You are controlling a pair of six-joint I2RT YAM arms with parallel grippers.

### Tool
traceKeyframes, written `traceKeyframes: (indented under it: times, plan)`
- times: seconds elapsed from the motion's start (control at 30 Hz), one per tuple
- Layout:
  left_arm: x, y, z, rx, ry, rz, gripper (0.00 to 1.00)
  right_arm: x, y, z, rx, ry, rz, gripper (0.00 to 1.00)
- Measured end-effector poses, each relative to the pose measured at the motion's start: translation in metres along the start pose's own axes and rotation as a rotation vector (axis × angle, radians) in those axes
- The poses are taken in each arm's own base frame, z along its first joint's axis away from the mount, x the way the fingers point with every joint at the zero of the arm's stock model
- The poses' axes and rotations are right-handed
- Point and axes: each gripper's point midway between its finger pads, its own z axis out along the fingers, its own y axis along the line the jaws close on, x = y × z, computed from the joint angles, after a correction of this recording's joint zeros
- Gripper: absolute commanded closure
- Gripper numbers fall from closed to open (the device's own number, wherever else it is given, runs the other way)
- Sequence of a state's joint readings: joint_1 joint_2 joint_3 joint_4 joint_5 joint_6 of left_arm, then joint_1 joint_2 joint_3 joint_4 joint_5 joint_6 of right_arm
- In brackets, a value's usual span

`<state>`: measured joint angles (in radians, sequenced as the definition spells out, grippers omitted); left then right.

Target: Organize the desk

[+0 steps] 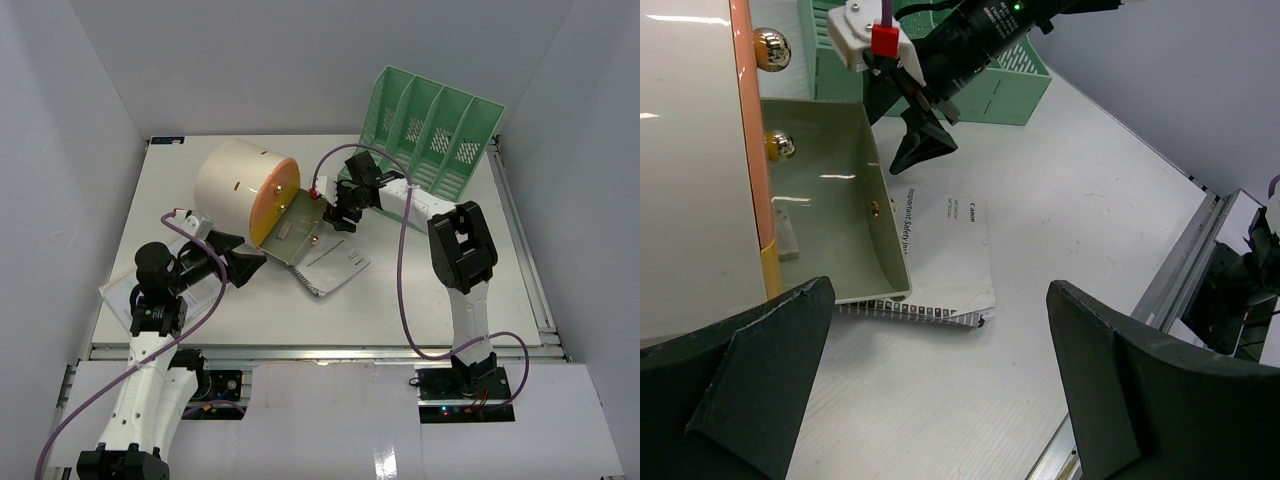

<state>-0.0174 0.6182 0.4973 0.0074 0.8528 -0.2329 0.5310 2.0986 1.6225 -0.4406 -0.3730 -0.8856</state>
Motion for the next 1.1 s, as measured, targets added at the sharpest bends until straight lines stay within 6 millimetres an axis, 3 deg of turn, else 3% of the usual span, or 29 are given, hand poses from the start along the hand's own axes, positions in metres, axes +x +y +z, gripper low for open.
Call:
traceKeyframes:
  times: [0.2, 0.47, 0.83, 1.1]
  plan:
    - [0.0, 0.0, 0.0, 0.0, 0.0, 0.001, 0.02, -0.001, -0.013, 0.021, -0.026, -0.039, -0.014, 0.26]
    - [0.001, 0.001, 0.0, -0.001, 0.002, 0.002, 0.02, -0.008, -0.034, 0.027, -0.02, -0.097, -0.026, 0.27]
    - [0.003, 0.004, 0.002, -0.006, 0.01, -0.005, 0.02, 0.002, -0.038, 0.047, -0.048, -0.103, -0.024, 0.39]
    - [0.004, 0.005, 0.002, -0.009, 0.014, -0.009, 0.02, 0.002, -0.039, 0.051, -0.054, -0.111, -0.035, 0.79]
